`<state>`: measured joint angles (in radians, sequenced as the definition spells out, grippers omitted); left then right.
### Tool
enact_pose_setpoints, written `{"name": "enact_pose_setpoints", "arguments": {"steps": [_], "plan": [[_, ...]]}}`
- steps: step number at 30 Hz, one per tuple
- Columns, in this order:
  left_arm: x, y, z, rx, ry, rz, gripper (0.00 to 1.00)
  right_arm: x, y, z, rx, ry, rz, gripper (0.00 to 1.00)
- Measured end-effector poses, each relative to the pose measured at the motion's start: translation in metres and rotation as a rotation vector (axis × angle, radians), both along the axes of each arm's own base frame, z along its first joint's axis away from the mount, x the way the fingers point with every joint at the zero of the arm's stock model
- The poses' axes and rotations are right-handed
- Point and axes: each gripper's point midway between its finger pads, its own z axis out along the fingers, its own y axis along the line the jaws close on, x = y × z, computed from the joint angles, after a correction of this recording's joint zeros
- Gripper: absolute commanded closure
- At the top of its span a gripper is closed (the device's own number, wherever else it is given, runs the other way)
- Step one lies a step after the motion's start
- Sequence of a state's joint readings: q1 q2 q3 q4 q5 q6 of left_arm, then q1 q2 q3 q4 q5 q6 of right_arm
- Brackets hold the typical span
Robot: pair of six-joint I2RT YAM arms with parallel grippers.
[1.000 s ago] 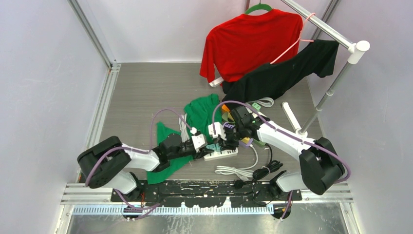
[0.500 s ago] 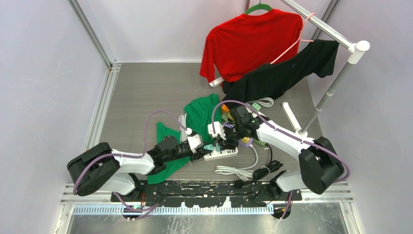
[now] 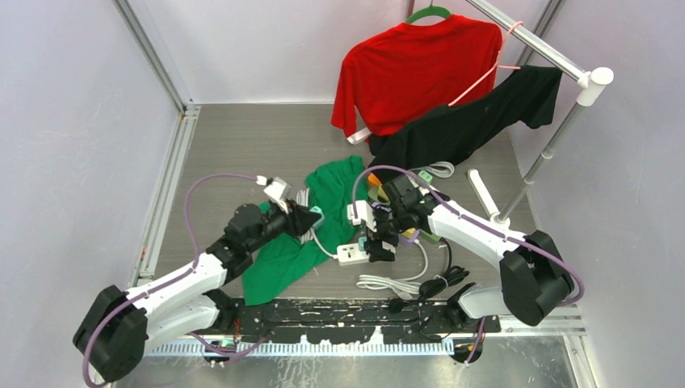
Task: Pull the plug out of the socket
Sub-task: Place the plug at the center of the board.
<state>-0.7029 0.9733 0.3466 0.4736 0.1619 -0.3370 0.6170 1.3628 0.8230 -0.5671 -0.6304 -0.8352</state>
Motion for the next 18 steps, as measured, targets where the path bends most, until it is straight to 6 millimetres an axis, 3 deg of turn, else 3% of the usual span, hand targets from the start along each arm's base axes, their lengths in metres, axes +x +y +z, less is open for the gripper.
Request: {"name": "enact_pose_setpoints", "arguments": {"steps": [10, 14, 18], "plan": [[0.061, 0.088, -0.023, -0.275, 0.368, 0.301, 1.0, -0.003, -0.009, 0.028, 0.051, 0.008, -0.022, 0.05], [0.082, 0.122, -0.048, -0.415, 0.538, 0.437, 0.99, -0.007, -0.014, 0.032, 0.066, 0.023, -0.021, 0.05], [0.092, 0.15, -0.084, -0.506, 0.72, 0.564, 0.92, -0.009, -0.015, 0.033, 0.075, 0.038, -0.018, 0.04]]}}
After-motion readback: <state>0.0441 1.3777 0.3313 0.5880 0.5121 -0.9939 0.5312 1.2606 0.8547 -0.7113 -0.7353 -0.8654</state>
